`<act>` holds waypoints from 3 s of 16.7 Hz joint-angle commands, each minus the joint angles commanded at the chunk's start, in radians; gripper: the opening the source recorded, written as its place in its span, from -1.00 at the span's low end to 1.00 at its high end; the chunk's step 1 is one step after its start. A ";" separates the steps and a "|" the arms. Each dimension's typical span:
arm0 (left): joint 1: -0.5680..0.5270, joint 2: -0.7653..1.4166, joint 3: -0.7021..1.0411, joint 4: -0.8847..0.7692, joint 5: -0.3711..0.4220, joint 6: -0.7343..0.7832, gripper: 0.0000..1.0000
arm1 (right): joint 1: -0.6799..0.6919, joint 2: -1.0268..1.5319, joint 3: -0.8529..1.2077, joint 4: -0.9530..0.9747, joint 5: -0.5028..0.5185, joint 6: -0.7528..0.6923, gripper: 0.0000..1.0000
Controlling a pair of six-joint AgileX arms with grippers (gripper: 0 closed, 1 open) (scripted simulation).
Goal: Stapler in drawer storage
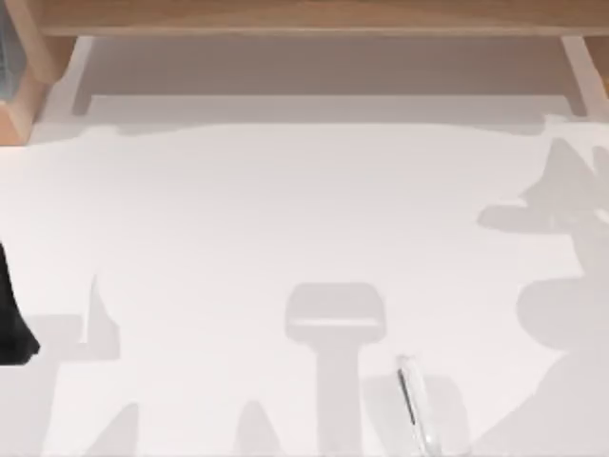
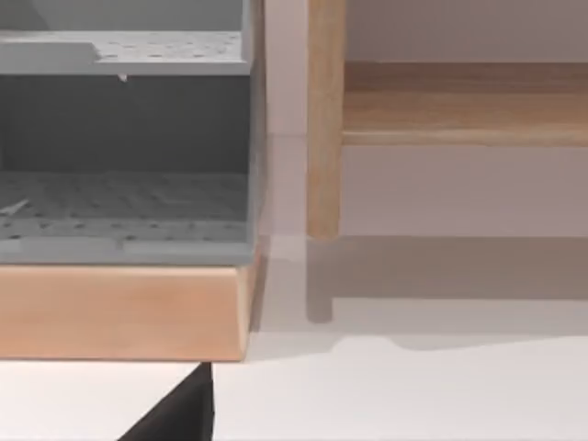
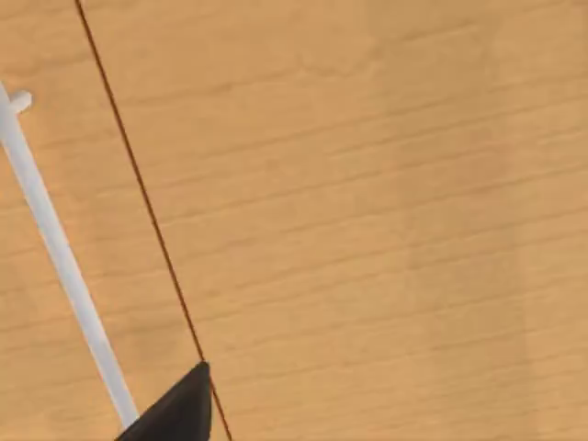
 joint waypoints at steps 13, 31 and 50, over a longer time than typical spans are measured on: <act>0.000 0.000 0.000 0.000 0.000 0.000 1.00 | -0.059 0.347 0.165 0.178 -0.066 -0.232 1.00; 0.000 0.000 0.000 0.000 0.000 0.000 1.00 | -0.040 0.400 0.281 0.119 -0.044 -0.234 -0.06; 0.000 0.000 0.000 0.000 0.000 0.000 1.00 | -0.062 0.363 0.207 0.159 -0.060 -0.229 -1.00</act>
